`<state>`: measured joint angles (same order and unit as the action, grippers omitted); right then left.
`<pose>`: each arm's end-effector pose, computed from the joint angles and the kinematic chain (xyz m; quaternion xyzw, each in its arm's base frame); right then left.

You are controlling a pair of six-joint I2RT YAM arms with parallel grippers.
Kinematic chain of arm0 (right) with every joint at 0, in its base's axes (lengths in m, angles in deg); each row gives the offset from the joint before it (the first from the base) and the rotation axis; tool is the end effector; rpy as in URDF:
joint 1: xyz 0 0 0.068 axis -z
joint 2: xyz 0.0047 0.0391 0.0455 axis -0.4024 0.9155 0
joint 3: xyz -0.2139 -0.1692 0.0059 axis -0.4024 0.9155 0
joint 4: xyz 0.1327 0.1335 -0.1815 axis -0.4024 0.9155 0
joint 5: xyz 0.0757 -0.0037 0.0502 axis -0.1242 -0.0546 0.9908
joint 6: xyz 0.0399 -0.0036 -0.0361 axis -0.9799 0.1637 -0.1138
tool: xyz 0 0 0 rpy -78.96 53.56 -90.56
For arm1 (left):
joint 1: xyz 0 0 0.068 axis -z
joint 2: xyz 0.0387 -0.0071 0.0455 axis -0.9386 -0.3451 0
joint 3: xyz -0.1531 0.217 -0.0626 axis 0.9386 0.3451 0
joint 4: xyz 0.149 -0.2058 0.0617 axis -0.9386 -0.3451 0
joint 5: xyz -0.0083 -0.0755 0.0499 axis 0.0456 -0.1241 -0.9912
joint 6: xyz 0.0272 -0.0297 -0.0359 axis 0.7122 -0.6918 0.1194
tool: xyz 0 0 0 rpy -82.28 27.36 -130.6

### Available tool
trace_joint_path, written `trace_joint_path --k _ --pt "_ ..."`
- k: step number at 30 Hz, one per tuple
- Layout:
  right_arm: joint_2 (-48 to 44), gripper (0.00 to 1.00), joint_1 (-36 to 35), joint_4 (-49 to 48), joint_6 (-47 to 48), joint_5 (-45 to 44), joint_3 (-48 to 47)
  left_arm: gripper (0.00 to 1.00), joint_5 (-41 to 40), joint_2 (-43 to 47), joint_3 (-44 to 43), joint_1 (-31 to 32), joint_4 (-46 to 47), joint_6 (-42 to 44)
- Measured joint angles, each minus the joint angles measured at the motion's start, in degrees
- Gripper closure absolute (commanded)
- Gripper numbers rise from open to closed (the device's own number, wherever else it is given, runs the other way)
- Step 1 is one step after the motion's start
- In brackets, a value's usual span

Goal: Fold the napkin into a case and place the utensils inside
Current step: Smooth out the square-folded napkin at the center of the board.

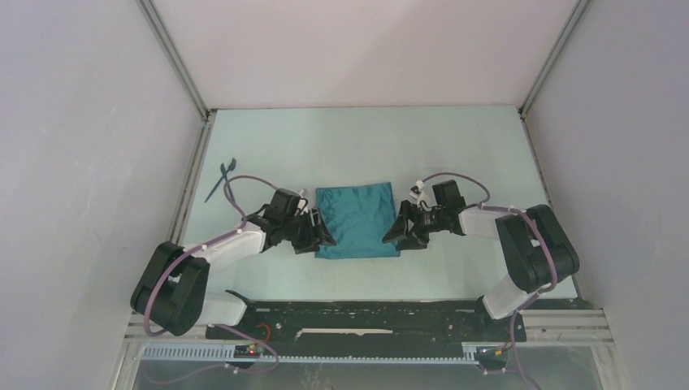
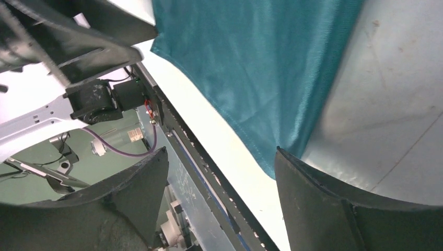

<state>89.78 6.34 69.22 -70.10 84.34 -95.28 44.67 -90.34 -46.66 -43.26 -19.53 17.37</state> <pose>0.2499 0.1074 0.1339 -0.0323 0.8703 0.4856 0.0757 0.2087 -0.1174 0.1572 -0.0759 0.9402 -0.2956 0.1516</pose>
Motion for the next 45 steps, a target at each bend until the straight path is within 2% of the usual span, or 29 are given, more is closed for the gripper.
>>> trace_joint_path --k 4,8,12,15,16,18,19,22,28,32,39,45 --pt "4.0 0.2 0.2 -1.3 -0.3 0.3 0.0 0.32 1.1 2.1 0.0 1.0 -0.7 -0.2" --pt "4.3 0.2 0.3 -1.2 -0.6 0.6 -0.1 0.32 1.5 1.8 0.0 1.2 -0.7 -0.2" --pt "1.2 0.15 0.0 4.1 -0.4 -2.3 -1.5 0.25 -1.0 2.0 -0.3 0.9 -3.3 0.4" --pt "-2.6 0.14 -0.1 5.7 -1.2 -3.3 -3.8 0.24 -2.8 2.8 -4.5 -0.1 -6.9 0.9" --pt "-2.7 0.13 -0.1 5.2 -1.8 -3.3 -5.3 0.24 -2.6 2.8 -6.3 -0.7 -6.9 0.8" --pt "-0.2 0.01 -0.1 1.5 -3.8 -3.3 -9.1 0.24 -2.2 2.4 -10.2 -2.7 -3.6 -0.1" --pt "2.1 0.0 0.0 -1.2 -5.4 -3.0 -11.0 0.24 -1.8 1.9 -11.4 -3.6 -1.3 -1.0" --pt "10.4 0.0 0.0 -10.5 -10.7 -2.8 -15.7 0.24 -0.3 -3.0 -13.9 -6.8 7.5 -5.0" --pt "23.2 0.0 0.0 -19.0 -18.1 -2.6 -25.2 0.23 1.2 -20.1 -17.7 -10.3 18.8 -13.6" --pt "26.9 0.0 0.0 -23.0 -20.9 -2.2 -29.1 0.23 1.6 -26.2 -20.1 -10.4 20.9 -16.0" --pt "30.1 0.02 0.5 -27.0 -23.2 -1.4 -29.6 0.23 1.6 -29.2 -24.4 -11.1 22.7 -16.3" --pt "33.0 0.02 1.5 -28.3 -23.6 -0.5 -29.6 0.23 2.3 -33.6 -24.6 -13.4 23.9 -16.7"
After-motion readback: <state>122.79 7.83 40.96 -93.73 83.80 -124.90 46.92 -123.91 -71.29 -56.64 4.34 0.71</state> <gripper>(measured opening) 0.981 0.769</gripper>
